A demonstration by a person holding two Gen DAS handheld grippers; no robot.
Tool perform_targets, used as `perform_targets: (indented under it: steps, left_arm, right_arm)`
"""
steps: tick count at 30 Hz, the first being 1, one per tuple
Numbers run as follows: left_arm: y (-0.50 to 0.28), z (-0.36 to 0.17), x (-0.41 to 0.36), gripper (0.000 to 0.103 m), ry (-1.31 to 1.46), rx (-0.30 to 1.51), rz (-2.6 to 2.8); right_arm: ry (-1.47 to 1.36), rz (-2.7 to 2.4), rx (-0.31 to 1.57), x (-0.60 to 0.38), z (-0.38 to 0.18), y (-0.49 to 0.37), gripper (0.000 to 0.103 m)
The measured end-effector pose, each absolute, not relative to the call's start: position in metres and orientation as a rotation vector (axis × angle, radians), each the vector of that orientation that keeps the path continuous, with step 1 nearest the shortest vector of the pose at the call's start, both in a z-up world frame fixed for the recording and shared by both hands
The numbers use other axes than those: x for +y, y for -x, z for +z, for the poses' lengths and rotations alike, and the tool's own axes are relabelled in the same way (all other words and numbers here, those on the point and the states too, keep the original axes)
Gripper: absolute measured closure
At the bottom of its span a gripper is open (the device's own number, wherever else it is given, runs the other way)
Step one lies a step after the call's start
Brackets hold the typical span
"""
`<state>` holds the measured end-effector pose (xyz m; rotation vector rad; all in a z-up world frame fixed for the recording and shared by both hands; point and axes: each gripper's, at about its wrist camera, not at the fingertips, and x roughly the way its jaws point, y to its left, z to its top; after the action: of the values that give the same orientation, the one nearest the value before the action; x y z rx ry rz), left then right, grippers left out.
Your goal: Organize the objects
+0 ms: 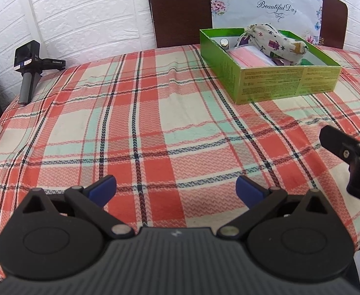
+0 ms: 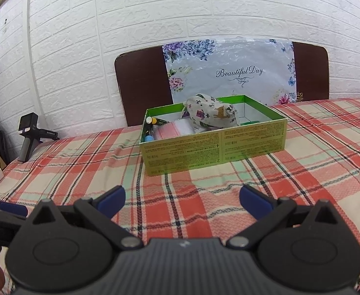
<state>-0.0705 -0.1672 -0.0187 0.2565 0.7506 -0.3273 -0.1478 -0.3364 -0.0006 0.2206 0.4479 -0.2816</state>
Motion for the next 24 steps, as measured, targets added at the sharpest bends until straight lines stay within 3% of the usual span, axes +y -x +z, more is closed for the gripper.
perform_targets:
  steps: [24]
  left_arm:
    - [0.0647, -0.0240, -0.1657, 0.000, -0.249, 0.789, -0.343]
  right_arm:
    - [-0.219, -0.276, 0.458, -0.3359, -0.0063, 0.1455, 0.000]
